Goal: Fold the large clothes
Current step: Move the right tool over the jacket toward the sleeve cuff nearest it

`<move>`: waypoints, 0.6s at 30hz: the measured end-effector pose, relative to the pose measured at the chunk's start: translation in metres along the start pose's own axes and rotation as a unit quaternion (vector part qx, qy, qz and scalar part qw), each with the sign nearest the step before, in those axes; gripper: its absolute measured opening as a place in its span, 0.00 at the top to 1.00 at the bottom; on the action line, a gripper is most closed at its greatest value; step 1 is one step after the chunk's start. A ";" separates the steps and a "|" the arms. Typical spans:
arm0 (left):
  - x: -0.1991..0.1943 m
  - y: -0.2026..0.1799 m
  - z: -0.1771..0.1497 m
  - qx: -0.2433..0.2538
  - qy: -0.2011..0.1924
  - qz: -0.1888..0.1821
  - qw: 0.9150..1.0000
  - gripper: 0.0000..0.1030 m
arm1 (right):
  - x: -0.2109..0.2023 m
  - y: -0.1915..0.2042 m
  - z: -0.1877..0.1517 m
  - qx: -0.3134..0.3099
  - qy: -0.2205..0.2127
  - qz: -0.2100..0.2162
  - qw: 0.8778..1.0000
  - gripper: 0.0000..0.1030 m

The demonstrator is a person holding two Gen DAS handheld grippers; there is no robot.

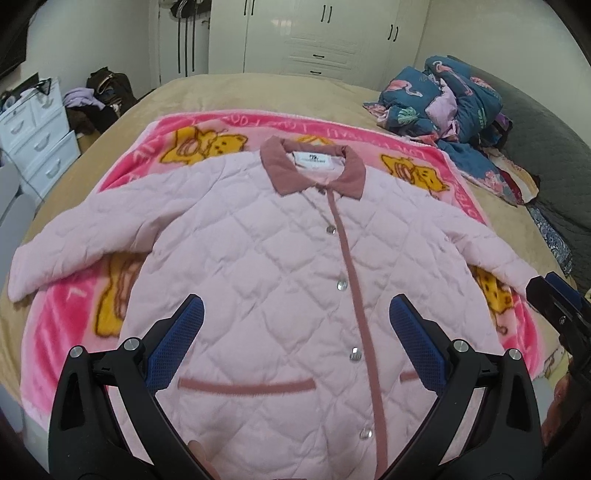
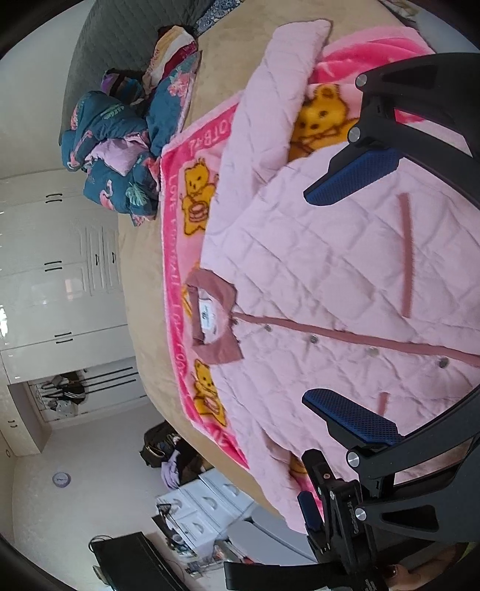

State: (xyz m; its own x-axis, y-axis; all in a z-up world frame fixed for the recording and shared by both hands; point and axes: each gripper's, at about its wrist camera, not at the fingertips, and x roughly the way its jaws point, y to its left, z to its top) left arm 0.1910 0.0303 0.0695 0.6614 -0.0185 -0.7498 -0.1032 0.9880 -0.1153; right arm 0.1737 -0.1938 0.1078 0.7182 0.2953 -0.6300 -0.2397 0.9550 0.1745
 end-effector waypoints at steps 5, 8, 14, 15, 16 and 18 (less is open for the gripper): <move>0.018 -0.009 0.026 0.006 -0.001 0.004 1.000 0.08 | 0.018 -0.019 0.023 0.013 0.000 -0.013 1.000 0.04; 0.031 -0.014 0.040 0.007 0.001 0.006 1.000 0.08 | 0.029 -0.033 0.035 0.026 -0.002 -0.023 0.999 0.04; 0.061 -0.027 0.058 0.011 0.014 -0.001 1.000 0.08 | 0.052 -0.067 0.050 0.062 -0.002 -0.037 0.997 0.04; 0.066 -0.030 0.061 0.013 0.016 0.000 1.000 0.08 | 0.056 -0.072 0.051 0.068 -0.001 -0.041 0.997 0.04; 0.071 -0.032 0.062 0.015 0.019 0.000 1.000 0.08 | 0.059 -0.077 0.053 0.072 -0.001 -0.044 0.996 0.04; 0.080 -0.037 0.066 0.018 0.023 -0.001 1.000 0.08 | 0.067 -0.089 0.055 0.084 0.000 -0.051 0.995 0.04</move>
State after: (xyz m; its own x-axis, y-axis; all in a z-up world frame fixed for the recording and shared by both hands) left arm 0.2966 0.0022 0.0567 0.6265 -0.0272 -0.7790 -0.0748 0.9927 -0.0948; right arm 0.2796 -0.2577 0.0918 0.7328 0.1961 -0.6516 -0.0521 0.9709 0.2337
